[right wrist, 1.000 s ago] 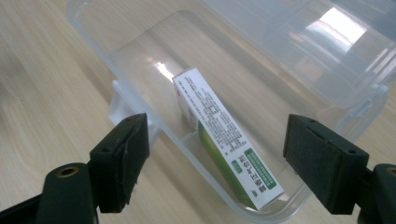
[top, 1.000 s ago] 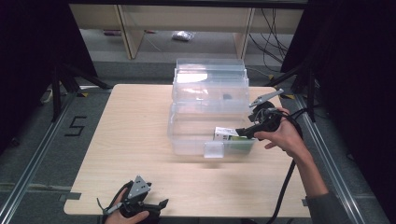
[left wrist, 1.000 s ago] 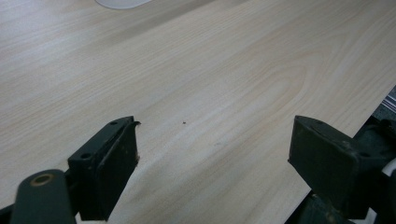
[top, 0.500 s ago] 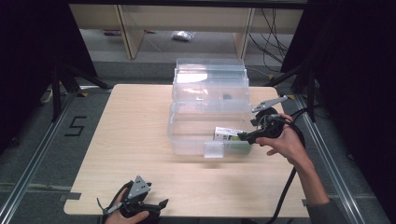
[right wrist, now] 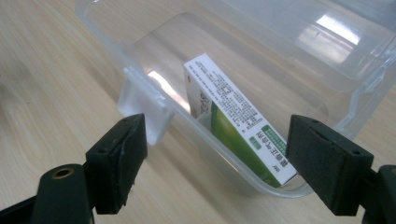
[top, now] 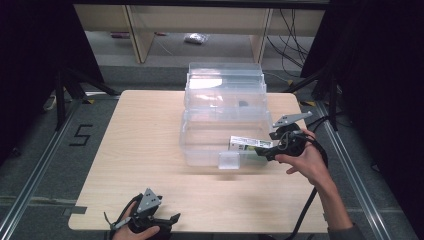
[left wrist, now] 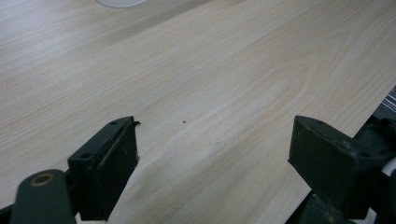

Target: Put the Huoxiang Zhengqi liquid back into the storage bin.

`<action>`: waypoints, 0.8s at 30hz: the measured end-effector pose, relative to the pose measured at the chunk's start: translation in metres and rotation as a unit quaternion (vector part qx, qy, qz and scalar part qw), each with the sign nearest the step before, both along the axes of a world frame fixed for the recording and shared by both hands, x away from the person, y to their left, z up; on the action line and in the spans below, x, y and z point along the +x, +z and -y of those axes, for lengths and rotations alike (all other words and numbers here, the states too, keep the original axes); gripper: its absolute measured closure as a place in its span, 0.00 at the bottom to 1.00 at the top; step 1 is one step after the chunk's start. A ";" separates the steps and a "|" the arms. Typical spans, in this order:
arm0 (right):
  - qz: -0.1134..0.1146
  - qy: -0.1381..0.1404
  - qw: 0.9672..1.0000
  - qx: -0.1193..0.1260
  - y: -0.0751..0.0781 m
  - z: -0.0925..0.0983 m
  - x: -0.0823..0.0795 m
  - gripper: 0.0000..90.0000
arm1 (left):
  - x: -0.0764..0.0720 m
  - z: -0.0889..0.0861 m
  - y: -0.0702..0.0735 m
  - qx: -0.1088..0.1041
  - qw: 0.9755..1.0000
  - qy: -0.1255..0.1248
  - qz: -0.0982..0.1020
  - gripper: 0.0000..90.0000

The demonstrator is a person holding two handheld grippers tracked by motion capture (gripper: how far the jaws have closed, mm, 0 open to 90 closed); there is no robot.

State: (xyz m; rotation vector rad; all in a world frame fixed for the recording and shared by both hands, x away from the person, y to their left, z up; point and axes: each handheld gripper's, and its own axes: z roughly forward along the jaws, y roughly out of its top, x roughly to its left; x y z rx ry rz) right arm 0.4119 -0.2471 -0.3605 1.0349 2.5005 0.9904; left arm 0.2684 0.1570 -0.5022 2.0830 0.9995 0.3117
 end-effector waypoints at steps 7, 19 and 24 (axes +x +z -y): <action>0.006 0.010 1.000 0.007 -0.006 -0.003 -0.009 0.24 | 0.000 0.000 -0.001 -0.004 1.000 0.004 0.007 0.17; 0.005 0.017 1.000 -0.003 -0.014 -0.005 -0.022 0.22 | -0.001 0.001 -0.001 -0.009 1.000 0.004 0.006 0.17; 0.010 0.018 1.000 0.009 -0.022 -0.007 -0.025 0.21 | 0.000 0.001 -0.002 -0.005 1.000 0.005 0.007 0.17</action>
